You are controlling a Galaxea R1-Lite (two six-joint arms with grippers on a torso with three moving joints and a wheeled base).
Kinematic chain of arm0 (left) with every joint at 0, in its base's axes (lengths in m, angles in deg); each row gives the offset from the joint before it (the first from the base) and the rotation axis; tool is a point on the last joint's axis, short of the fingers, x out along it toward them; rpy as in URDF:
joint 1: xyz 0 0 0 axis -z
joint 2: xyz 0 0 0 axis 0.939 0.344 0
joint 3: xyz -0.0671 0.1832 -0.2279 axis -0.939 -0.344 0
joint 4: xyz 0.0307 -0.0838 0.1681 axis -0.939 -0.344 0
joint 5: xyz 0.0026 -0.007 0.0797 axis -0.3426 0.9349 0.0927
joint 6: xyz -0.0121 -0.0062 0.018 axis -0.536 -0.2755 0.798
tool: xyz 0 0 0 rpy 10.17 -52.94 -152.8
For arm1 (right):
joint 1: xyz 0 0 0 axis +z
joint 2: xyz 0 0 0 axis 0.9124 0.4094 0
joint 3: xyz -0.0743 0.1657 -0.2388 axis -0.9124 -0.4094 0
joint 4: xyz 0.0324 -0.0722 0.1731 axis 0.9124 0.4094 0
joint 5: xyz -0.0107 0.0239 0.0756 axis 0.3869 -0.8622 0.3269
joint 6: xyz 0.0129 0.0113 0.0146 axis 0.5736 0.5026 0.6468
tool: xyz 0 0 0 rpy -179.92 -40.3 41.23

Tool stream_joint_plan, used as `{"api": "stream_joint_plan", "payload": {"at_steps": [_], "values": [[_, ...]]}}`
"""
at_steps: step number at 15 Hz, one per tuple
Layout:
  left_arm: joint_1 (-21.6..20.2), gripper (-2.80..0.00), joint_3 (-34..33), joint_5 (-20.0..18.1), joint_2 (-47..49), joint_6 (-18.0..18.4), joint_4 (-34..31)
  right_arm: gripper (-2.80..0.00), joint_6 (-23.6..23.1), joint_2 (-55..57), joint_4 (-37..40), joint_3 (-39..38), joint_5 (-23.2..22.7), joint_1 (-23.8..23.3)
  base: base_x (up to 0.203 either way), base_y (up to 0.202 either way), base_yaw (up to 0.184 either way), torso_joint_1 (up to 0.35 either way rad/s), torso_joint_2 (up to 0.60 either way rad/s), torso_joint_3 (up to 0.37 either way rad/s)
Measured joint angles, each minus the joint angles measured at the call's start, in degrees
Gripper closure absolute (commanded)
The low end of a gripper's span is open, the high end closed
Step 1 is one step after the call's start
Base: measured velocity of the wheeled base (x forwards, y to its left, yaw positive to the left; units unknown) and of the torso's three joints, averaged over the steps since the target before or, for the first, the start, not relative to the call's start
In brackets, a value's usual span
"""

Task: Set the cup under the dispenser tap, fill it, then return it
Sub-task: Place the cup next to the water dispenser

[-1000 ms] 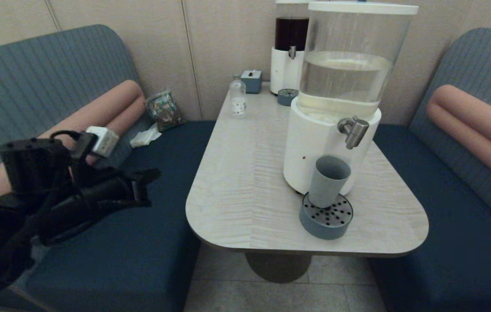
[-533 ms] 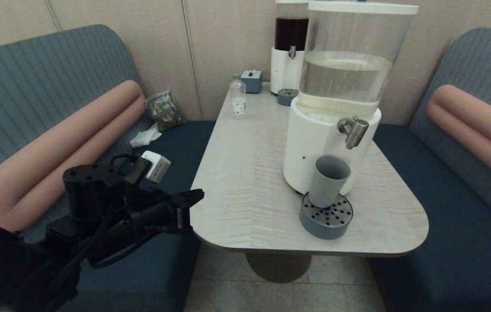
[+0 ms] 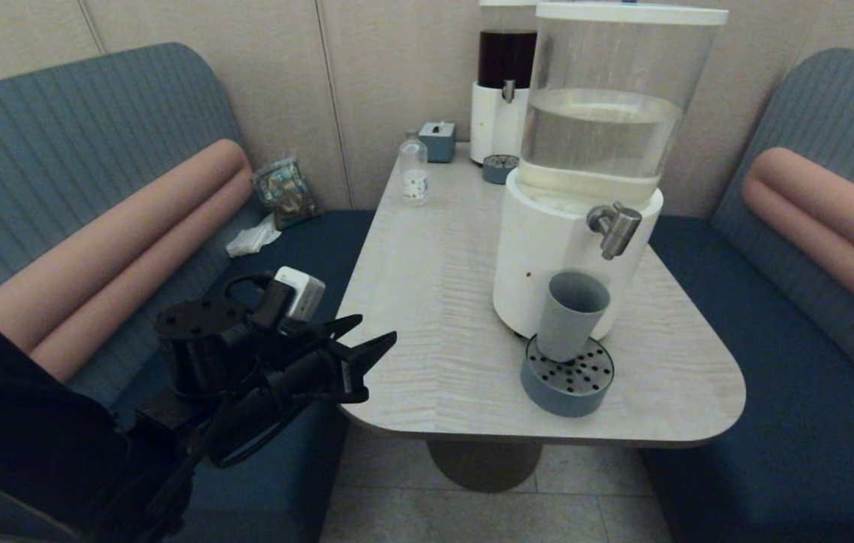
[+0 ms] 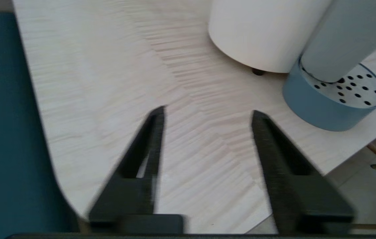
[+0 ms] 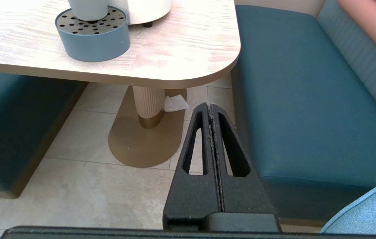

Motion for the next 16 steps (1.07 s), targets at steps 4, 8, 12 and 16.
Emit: {"api": "stream_joint_plan", "payload": {"at_steps": [4, 8, 12, 16], "values": [[4.6, -2.80, -0.7, 1.0, 1.7, 0.2, 2.8, 0.00, 0.0, 0.0, 0.0, 0.0, 0.0, 0.0, 0.000, 0.000, 0.000, 0.000, 0.00, 0.000], [9.8, -2.80, -1.4, 2.4, 2.8, 0.4, 6.3, 0.00, 0.0, 0.0, 0.0, 0.0, 0.0, 0.0, 0.000, 0.000, 0.000, 0.000, 0.00, 0.000], [11.2, -2.80, -0.7, 3.7, 4.0, 0.4, 8.0, 0.00, 0.0, 0.0, 0.0, 0.0, 0.0, 0.0, 0.000, 0.000, 0.000, 0.000, 0.00, 0.000], [12.1, -2.80, 2.3, 5.0, 4.8, 0.5, 7.5, 0.00, 0.0, 0.0, 0.0, 0.0, 0.0, 0.0, 0.000, 0.000, 0.000, 0.000, 0.00, 0.000]]}}
